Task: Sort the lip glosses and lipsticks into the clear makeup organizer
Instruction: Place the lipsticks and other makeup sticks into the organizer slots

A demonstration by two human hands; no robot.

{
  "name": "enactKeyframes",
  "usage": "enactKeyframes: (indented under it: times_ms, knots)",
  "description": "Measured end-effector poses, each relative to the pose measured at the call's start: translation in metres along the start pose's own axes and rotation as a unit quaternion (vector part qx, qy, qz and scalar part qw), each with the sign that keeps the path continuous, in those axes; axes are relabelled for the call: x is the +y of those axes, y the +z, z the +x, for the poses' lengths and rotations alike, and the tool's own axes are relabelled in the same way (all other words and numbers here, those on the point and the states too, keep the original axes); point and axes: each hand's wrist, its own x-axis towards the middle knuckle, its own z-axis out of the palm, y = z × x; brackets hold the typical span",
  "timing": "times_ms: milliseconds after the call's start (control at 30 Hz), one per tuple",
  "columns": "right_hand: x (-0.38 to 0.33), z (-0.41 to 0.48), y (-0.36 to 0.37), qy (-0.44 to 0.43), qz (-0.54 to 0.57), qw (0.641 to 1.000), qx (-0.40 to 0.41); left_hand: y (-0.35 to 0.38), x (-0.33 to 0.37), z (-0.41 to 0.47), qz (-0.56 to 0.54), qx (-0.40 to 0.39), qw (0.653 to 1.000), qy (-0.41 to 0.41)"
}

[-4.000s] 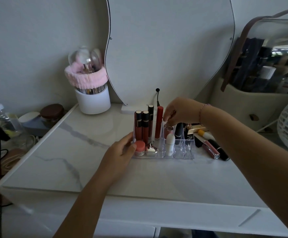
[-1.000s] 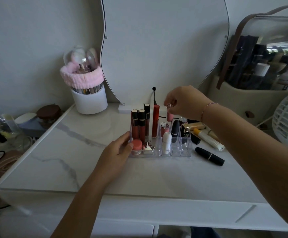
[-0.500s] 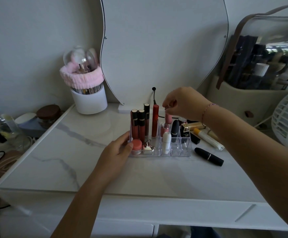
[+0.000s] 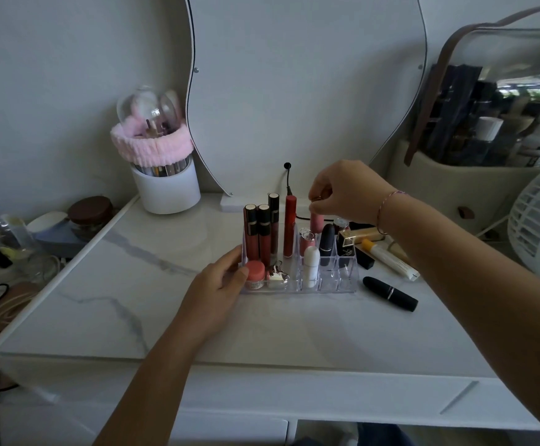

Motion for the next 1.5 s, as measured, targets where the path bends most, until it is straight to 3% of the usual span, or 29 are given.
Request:
enactKeyframes:
  times_ms: [833,1333,1400,1500]
  knots:
    - [-0.005,0.004,0.011,-0.035,-0.023,0.999,0.005,-0.001,0.008,-0.002,-0.009,0.002,1.000,0.014]
    - [0.012,0.004,0.019,0.029,0.010,0.997,-0.064,-0.002,0.008,-0.001,0.001,0.004,1.000,0.023]
    - [0.009,-0.001,0.015,0.042,0.029,0.998,-0.041,-0.002,0.008,-0.001,-0.003,0.002,1.000,0.021]
    - [0.008,-0.035,0.002,0.041,0.069,0.994,0.073,0.000,0.004,0.000,-0.009,0.001,1.000,0.015]
